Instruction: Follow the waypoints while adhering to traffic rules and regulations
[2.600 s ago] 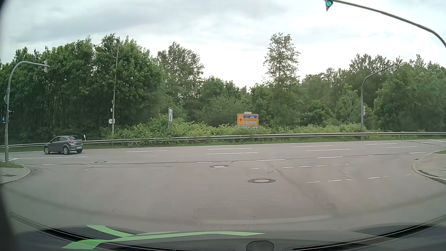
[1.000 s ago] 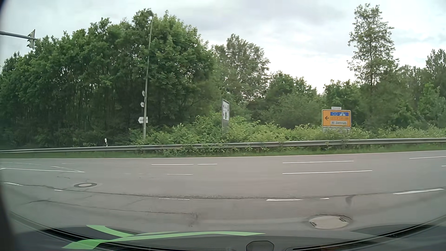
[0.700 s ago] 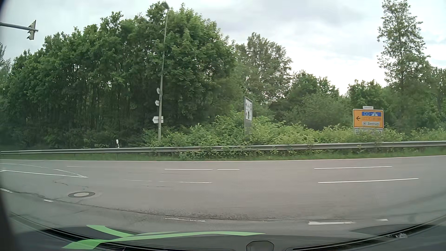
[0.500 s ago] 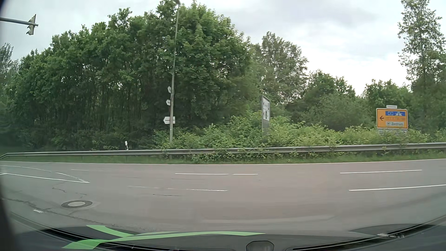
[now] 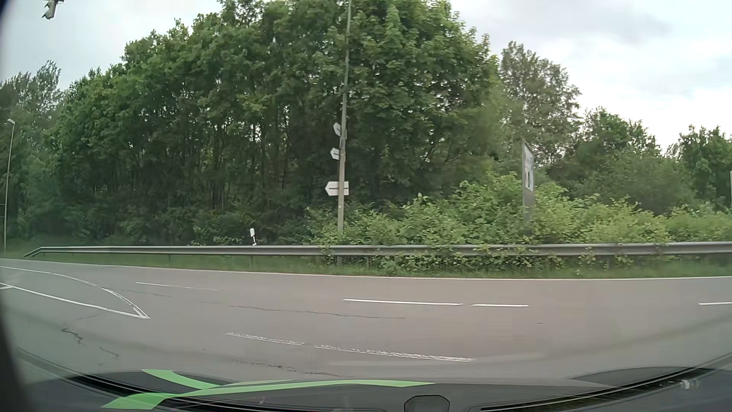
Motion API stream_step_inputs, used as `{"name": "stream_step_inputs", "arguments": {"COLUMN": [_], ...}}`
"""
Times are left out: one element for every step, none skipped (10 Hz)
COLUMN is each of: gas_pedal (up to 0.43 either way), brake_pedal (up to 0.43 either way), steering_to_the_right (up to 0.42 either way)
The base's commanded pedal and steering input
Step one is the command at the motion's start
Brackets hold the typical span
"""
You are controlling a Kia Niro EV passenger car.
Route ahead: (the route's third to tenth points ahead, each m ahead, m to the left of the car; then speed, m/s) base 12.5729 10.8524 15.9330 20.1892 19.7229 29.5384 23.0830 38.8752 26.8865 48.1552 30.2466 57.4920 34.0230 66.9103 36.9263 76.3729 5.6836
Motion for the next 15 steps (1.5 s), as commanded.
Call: {"name": "stream_step_inputs", "arguments": {"gas_pedal": [0.087, 0.087, 0.098, 0.087, 0.087, 0.087, 0.087, 0.079, 0.079, 0.079, 0.079, 0.079, 0.079, 0.079, 0.079], "brake_pedal": [0.0, 0.0, 0.0, 0.0, 0.0, 0.0, 0.0, 0.0, 0.0, 0.0, 0.0, 0.0, 0.0, 0.0, 0.0], "steering_to_the_right": [-0.246, -0.251, -0.257, -0.26, -0.269, -0.274, -0.276, -0.281, -0.291, -0.295, -0.296, -0.297, -0.3, -0.301, -0.301]}}
